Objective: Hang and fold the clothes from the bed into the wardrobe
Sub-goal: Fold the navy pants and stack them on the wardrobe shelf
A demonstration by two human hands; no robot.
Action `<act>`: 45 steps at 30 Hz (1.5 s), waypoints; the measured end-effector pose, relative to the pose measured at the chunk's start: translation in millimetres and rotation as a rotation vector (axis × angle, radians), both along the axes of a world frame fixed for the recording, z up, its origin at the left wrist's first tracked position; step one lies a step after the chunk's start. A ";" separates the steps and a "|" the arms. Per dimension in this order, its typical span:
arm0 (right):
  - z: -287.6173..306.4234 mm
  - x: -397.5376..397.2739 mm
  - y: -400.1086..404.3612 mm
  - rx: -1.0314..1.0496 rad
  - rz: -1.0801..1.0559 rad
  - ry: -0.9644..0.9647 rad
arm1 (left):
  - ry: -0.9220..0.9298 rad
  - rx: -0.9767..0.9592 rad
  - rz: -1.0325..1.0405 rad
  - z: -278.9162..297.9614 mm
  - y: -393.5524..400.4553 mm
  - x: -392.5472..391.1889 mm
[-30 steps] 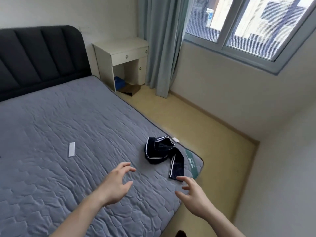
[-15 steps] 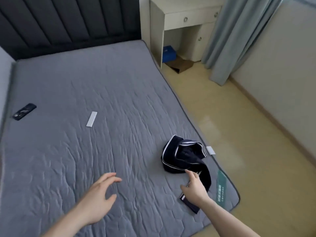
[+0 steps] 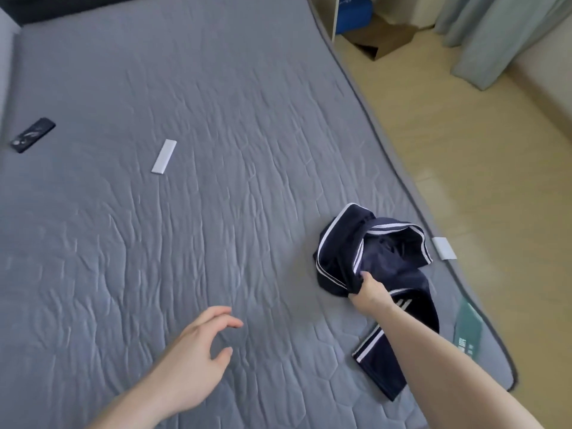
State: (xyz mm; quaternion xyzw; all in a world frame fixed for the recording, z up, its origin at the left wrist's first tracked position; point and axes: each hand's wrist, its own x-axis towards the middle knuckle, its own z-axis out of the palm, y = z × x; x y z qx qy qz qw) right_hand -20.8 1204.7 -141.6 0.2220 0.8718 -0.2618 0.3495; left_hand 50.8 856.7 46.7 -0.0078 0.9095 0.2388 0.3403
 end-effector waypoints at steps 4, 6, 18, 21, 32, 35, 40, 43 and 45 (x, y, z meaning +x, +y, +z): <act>38.8 19.9 -29.5 -0.154 -0.055 0.099 | -0.010 0.002 0.010 8.6 -3.7 17.5; 87.5 32.3 -47.1 -0.296 -0.105 0.201 | -0.011 0.003 0.003 26.5 -6.1 23.7; 452.6 116.7 -91.0 -0.789 -0.096 0.392 | 0.097 0.211 -0.071 183.2 -21.9 54.2; 520.7 140.0 -118.7 -0.831 -0.065 0.415 | 0.148 0.228 -0.132 203.7 -36.7 71.1; 622.4 233.5 -234.3 -0.780 0.118 0.423 | -0.248 0.155 -0.181 173.9 -137.9 152.8; 622.5 244.9 -234.7 -0.681 0.148 0.409 | -0.208 0.233 -0.078 165.2 -157.5 185.9; 587.9 249.2 -207.3 -0.056 0.204 0.496 | 0.016 0.385 0.325 207.6 -193.6 206.6; 568.7 267.6 -223.0 0.139 0.249 0.432 | 0.157 0.539 0.491 257.5 -204.8 205.7; 556.4 291.7 -255.0 0.008 0.291 0.454 | 0.158 0.712 0.670 289.4 -207.5 200.7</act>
